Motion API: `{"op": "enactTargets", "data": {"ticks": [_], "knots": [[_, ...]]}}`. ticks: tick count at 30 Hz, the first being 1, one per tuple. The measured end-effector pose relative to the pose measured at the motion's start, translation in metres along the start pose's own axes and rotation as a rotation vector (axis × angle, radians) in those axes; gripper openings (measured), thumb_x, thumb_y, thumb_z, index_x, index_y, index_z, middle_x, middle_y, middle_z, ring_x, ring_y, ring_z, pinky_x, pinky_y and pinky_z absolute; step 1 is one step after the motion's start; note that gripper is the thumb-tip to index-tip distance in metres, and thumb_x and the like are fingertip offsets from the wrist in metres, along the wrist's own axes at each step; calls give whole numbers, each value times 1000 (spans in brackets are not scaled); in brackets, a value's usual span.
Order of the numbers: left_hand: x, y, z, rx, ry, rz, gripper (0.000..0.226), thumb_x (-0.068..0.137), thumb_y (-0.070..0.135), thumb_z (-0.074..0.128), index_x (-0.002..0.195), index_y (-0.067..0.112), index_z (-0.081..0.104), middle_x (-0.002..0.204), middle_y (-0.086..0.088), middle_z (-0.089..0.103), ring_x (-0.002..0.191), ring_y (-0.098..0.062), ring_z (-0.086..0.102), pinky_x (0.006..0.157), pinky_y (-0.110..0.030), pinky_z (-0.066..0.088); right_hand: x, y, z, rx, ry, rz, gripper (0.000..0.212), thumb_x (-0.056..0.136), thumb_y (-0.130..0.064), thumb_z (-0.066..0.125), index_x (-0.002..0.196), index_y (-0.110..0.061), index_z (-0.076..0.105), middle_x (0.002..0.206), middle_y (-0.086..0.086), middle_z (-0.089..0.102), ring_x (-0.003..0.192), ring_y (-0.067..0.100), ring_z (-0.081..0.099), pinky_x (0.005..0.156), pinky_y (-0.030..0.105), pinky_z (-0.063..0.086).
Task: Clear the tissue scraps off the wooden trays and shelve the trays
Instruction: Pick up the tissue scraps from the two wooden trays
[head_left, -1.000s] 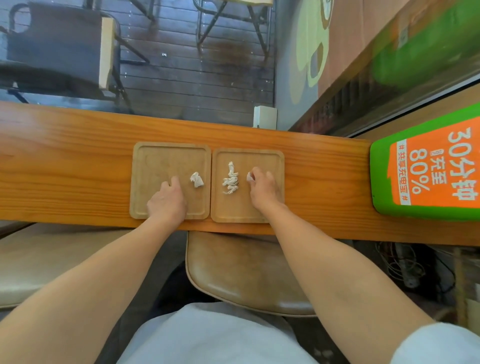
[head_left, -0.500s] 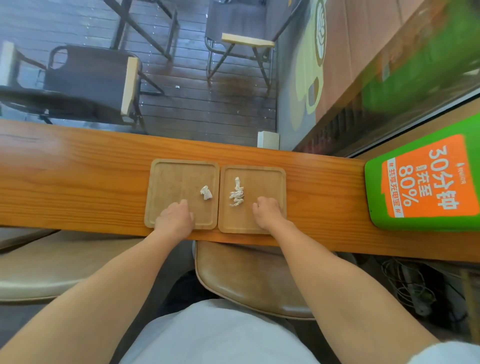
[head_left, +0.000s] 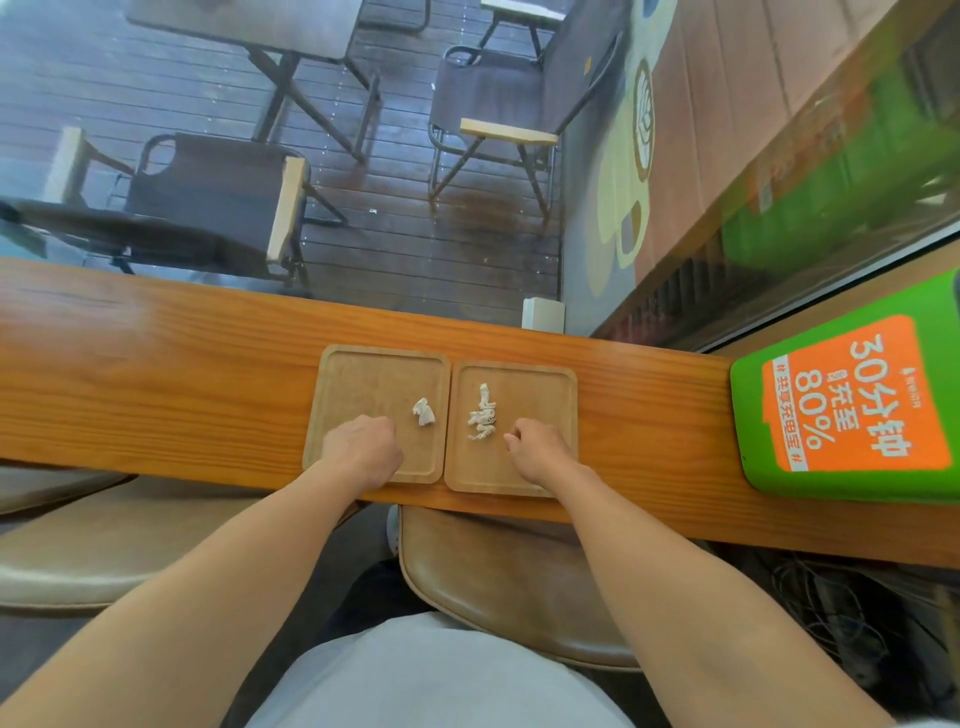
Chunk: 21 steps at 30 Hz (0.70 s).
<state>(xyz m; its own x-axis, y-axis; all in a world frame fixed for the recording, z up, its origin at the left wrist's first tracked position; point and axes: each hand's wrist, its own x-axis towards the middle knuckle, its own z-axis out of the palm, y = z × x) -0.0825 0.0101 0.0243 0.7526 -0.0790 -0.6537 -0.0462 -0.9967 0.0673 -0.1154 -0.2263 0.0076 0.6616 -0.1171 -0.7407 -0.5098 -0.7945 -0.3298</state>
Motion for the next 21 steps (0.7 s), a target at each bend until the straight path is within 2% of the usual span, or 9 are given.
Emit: {"op": "enactTargets", "data": {"ticks": [4, 6, 8, 10, 12, 14, 16, 19, 21], "knots": [[6, 3, -1, -8, 51, 40, 25, 95, 34, 38, 91, 17, 56, 78, -3, 59, 72, -25, 59, 61, -36, 46, 4, -4, 5, 35, 33, -21, 22, 102, -32, 42, 116, -21, 56, 110, 7, 62, 90, 23, 59, 76, 39, 48], [11, 6, 2, -25, 90, 61, 23, 97, 37, 37, 97, 17, 49, 77, -4, 60, 70, -26, 60, 60, -37, 48, 7, -6, 10, 105, 37, -32, 22, 101, -27, 44, 122, -25, 51, 104, 5, 60, 86, 22, 61, 73, 39, 52], [15, 9, 6, -50, 133, 74, 23, 99, 39, 38, 105, 18, 45, 76, -5, 62, 68, -26, 61, 59, -38, 51, 9, -8, 13, 125, 70, -74, 32, 100, -18, 46, 128, -33, 44, 101, 2, 58, 81, 18, 58, 67, 35, 50], [21, 13, 11, -72, 175, 85, 27, 101, 41, 39, 116, 19, 41, 77, -5, 63, 66, -26, 62, 58, -38, 53, 15, -9, 16, 140, 127, -126, 49, 99, -10, 45, 133, -45, 36, 109, 2, 52, 87, 16, 55, 73, 35, 49], [26, 17, 15, -76, 204, 100, 32, 102, 44, 39, 123, 19, 39, 80, -6, 64, 66, -26, 62, 55, -37, 51, 21, -12, 17, 190, 136, -134, 50, 100, -15, 42, 134, -51, 34, 110, -2, 45, 94, 18, 56, 79, 38, 49], [34, 19, 20, -68, 211, 126, 35, 103, 45, 37, 126, 19, 38, 85, -7, 65, 68, -28, 62, 55, -38, 50, 29, -15, 18, 272, 136, -101, 36, 101, -36, 34, 135, -46, 43, 104, -11, 46, 101, 15, 58, 75, 33, 45], [42, 20, 24, -73, 192, 147, 34, 103, 43, 37, 126, 18, 39, 88, -9, 65, 71, -30, 61, 55, -38, 48, 39, -16, 18, 172, 201, -133, 44, 95, -51, 30, 131, -38, 51, 99, -17, 48, 97, 12, 59, 70, 31, 43], [53, 21, 27, -83, 165, 163, 30, 103, 41, 39, 122, 18, 40, 89, -10, 63, 74, -32, 61, 56, -39, 47, 53, -13, 16, 77, 260, -187, 45, 92, -50, 33, 122, -30, 59, 81, -12, 47, 68, 11, 51, 58, 31, 38], [57, 19, 29, -89, 165, 174, 26, 104, 40, 38, 117, 18, 41, 86, -10, 61, 74, -32, 60, 56, -39, 47, 58, -12, 16, 50, 243, -211, 39, 92, -47, 36, 118, -29, 59, 79, -10, 47, 63, 12, 46, 54, 31, 33]]}}
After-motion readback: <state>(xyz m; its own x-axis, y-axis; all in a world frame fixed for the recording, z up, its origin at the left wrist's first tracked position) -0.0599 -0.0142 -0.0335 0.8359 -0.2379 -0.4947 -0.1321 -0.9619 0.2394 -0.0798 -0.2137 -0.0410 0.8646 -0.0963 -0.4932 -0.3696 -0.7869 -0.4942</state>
